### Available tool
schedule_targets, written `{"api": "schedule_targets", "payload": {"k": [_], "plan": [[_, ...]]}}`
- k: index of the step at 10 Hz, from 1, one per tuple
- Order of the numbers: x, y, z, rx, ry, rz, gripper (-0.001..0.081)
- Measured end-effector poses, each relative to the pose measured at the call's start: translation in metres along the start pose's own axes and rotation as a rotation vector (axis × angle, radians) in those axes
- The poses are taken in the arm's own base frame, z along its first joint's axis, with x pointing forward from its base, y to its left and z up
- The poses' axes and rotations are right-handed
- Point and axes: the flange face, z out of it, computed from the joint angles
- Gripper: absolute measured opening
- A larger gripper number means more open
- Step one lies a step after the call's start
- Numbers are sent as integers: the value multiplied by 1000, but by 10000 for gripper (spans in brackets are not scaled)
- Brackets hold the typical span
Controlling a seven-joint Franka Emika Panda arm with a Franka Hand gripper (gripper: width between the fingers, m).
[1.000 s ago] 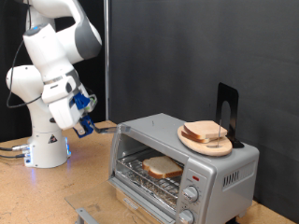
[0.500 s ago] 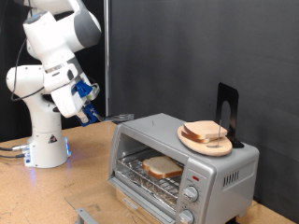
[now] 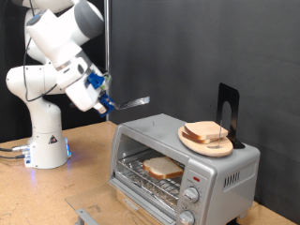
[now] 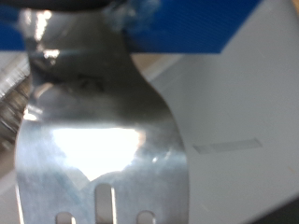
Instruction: Make a piece of toast with the oven
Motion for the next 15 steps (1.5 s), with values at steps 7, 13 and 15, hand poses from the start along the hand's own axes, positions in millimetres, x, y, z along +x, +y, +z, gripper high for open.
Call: {"api": "schedule_targets", "payload": {"k": [7,13,15], "plan": [[8,-111,47,-95,66,-53,400],[1,-119,96,-167,49,-63,400],[0,-115,111,-188,49,-62,400]]}}
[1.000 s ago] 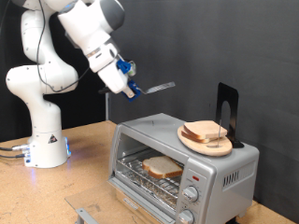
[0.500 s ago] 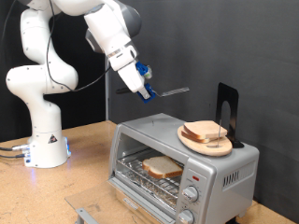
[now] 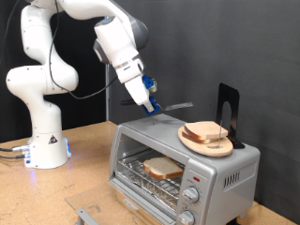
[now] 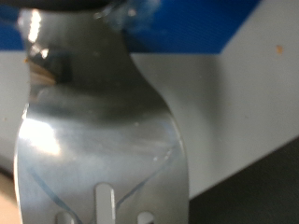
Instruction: Make a piece of toast with the oven
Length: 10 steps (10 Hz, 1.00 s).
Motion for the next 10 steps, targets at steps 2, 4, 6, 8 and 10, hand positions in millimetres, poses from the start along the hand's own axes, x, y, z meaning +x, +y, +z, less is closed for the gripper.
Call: {"api": "schedule_targets", "payload": {"k": [2,4,6,8,10], "plan": [[-2,2,15,-11,-3,7,400],[-1,5,21,-2,-1,20,500],[0,4,20,18,16,22,770],[5,5,12,52,38,26,797],[11,8,-7,90,46,32,807]]}}
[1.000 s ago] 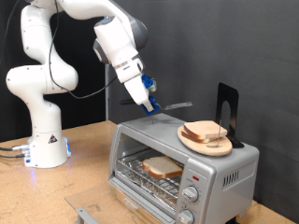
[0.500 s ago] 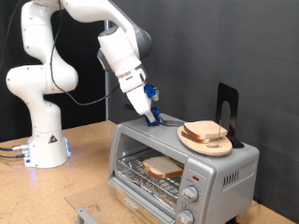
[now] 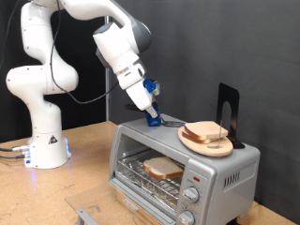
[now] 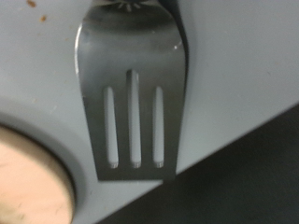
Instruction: Make a piece of toast with the oven
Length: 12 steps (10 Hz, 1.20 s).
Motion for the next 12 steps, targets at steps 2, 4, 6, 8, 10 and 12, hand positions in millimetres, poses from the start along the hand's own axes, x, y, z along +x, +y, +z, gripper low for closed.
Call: {"api": "schedule_targets", "payload": {"k": [2,4,6,8,10,12], "plan": [[1,2,-17,-30,31,-18,809],[-1,4,-16,18,11,10,809],[-7,24,-32,109,3,29,809],[-20,48,-56,151,47,20,809],[-30,70,-78,157,128,35,809],[-37,96,-98,143,167,61,809]]}}
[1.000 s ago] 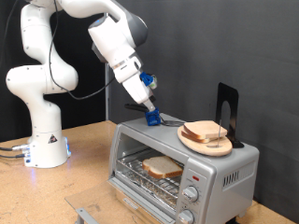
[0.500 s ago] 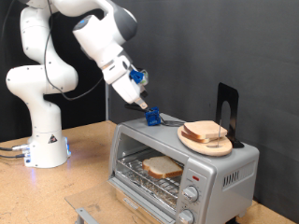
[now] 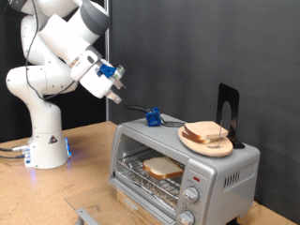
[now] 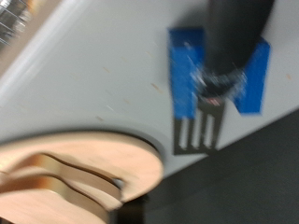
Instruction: Make a piece of toast with the oven
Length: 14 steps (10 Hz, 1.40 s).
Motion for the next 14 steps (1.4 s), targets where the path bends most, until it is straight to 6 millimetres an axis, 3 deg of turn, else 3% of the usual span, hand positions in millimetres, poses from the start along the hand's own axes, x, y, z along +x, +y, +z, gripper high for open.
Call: {"api": "schedule_targets", "payload": {"k": [4,6,9,11,13,14], "plan": [[-9,45,-32,-23,-61,57,809],[-2,40,-34,-6,-36,89,809],[3,49,-43,-22,43,416,809],[4,67,-44,-112,6,599,809],[4,61,-42,-75,-46,570,809],[0,60,-40,-64,-130,638,809]]}}
